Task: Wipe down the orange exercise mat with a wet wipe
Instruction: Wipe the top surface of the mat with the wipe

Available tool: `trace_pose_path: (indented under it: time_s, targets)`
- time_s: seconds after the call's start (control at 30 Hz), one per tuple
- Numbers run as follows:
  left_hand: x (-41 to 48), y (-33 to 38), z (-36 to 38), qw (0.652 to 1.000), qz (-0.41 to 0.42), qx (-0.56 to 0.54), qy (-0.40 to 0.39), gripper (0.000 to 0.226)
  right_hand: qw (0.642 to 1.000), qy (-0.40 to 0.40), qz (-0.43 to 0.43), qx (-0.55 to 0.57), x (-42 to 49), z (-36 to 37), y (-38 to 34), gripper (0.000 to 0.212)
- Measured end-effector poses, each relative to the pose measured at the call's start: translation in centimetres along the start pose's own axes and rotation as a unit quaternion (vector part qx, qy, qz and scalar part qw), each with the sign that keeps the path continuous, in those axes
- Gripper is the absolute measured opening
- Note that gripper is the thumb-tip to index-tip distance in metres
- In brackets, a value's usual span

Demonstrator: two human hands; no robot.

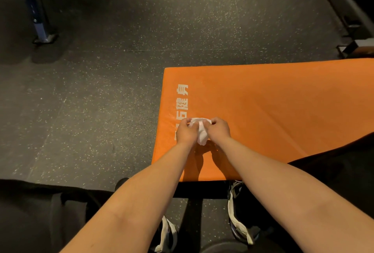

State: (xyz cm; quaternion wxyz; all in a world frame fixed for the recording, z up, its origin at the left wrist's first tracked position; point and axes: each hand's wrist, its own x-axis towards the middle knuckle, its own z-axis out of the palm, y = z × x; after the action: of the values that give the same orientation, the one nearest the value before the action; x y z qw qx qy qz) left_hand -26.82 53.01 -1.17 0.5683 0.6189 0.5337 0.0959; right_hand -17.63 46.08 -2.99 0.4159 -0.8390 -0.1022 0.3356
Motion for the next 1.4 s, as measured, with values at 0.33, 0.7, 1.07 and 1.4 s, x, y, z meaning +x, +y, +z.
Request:
trace_pose_path:
  time_s: [0.33, 0.7, 1.07, 1.4]
  targets:
    - [-0.2, -0.5, -0.7, 0.998, -0.002, -0.060, -0.037, 0.069, 0.983, 0.011, 0.114, 0.143, -0.8, 1.4, -0.7, 0.032]
    - [1.2, -1.0, -1.4, 0.998, 0.054, -0.028, -0.009, 0.058, 0.987, -0.002, 0.093, 0.134, -1.0, 2.3, -0.4, 0.029]
    - [1.5, -1.7, -1.4, 0.997, 0.048, 0.058, -0.027, 0.033, 0.993, -0.032, 0.079, 0.086, -0.4, 3.2, -0.1, 0.028]
    - [4.5, -2.5, -1.9, 0.991, 0.047, 0.121, 0.019, 0.011, 0.996, -0.020, -0.025, -0.081, 1.1, 3.7, -0.7, 0.029]
